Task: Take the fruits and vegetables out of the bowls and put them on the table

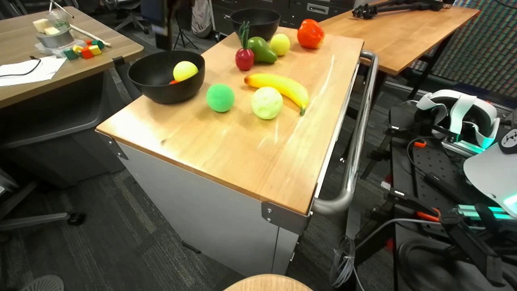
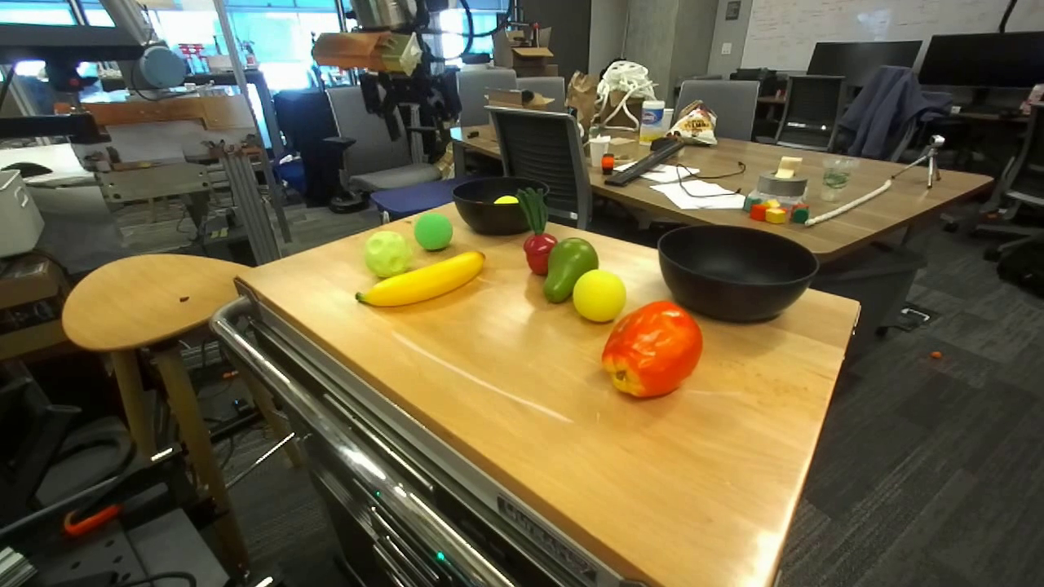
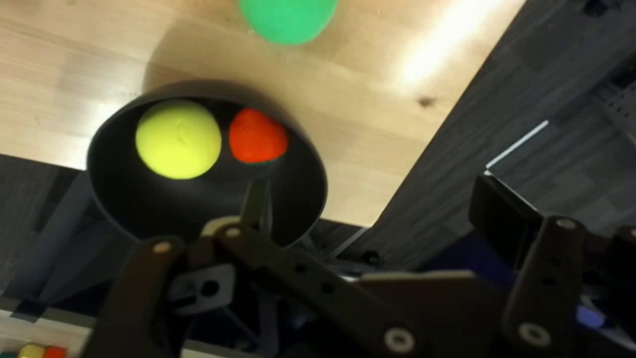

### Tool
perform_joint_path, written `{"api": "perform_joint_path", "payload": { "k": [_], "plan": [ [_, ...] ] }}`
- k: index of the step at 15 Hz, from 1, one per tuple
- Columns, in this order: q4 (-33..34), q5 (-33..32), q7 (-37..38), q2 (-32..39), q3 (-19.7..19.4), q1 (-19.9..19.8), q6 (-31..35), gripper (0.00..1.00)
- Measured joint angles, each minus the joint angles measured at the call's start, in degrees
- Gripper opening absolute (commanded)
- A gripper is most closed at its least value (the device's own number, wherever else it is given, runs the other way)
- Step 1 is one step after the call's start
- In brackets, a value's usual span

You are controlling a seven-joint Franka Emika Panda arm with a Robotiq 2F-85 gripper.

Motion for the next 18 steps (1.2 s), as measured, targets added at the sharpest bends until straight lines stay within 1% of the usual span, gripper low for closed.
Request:
{"api": "perform_joint_path", "payload": {
  "k": [2,3,5,6,9,12,15,18],
  "plan": [
    [4.44,4.53,-0.72,1.45,-0.65,-2.24,-3.52,1.00],
    [6.01,5.32,-1.04,2.47,-0.78,-3.05,-4.33,1.00],
    [7.07,5.56,-1.13,3.83,-0.85,-3.61,-4.57,1.00],
    [6.86,5.47,-1.11,4.04,-0.85,-3.49,-4.02,1.00],
    [6.06,5.29,-0.84,4.58,-0.78,-2.77,0.96,1.00],
    [7.24,4.37,0.28,7.69,-0.85,-1.91,5.39,1.00],
    [11.02,2.89,2.50,12.83,-1.34,-1.47,5.44,1.00],
    [15.46,1.85,4.46,17.60,-2.39,-0.95,4.10,1.00]
  ]
}}
